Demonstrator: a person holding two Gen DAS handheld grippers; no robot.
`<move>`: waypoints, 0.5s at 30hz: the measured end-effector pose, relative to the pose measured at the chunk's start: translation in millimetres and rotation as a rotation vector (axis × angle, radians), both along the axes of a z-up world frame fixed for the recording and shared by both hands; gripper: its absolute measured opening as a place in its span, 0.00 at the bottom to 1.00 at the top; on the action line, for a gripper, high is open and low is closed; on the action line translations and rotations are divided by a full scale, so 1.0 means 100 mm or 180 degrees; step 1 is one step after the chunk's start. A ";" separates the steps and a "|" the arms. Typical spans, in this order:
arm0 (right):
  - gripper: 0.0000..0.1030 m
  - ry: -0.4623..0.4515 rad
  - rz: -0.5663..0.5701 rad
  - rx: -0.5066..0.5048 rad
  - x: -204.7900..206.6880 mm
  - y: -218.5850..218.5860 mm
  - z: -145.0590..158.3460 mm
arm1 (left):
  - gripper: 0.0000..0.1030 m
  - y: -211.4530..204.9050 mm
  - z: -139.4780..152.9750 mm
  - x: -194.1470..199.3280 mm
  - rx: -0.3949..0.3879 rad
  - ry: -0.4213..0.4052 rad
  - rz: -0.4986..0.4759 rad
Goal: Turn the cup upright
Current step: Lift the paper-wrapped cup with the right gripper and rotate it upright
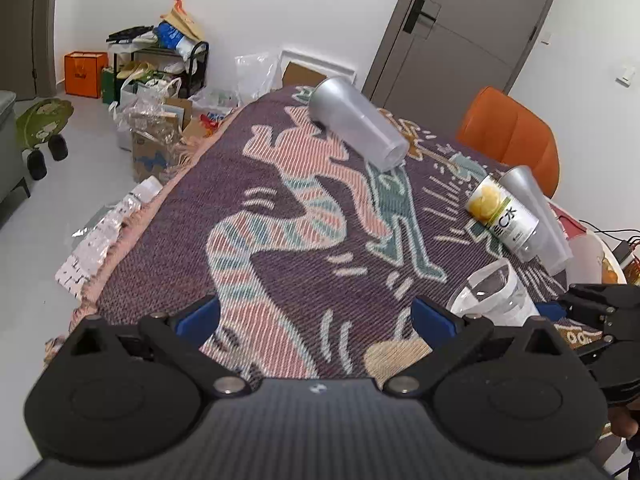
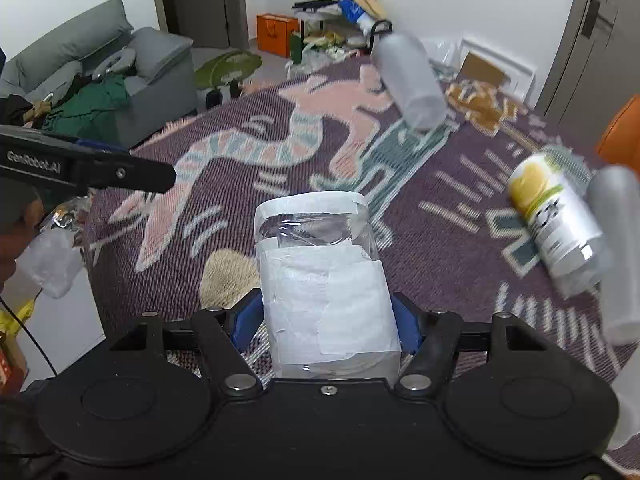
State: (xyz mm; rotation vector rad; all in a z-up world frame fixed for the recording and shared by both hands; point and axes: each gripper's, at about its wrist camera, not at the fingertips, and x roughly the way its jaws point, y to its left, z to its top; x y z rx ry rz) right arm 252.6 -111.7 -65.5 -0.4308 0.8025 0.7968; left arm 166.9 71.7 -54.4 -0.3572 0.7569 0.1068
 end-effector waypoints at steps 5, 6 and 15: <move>0.71 0.0134 -0.0045 0.0031 0.01 0.01 -0.10 | 0.98 0.04 -0.05 -0.02 -0.0038 0.0060 0.0012; 0.74 0.0147 -0.0048 0.0070 0.00 -0.01 -0.08 | 0.98 0.03 -0.04 -0.01 -0.0036 0.0065 0.0000; 0.80 0.0096 -0.0342 0.0470 -0.13 -0.35 0.14 | 0.98 -0.18 0.05 0.07 -0.0189 0.0015 -0.0232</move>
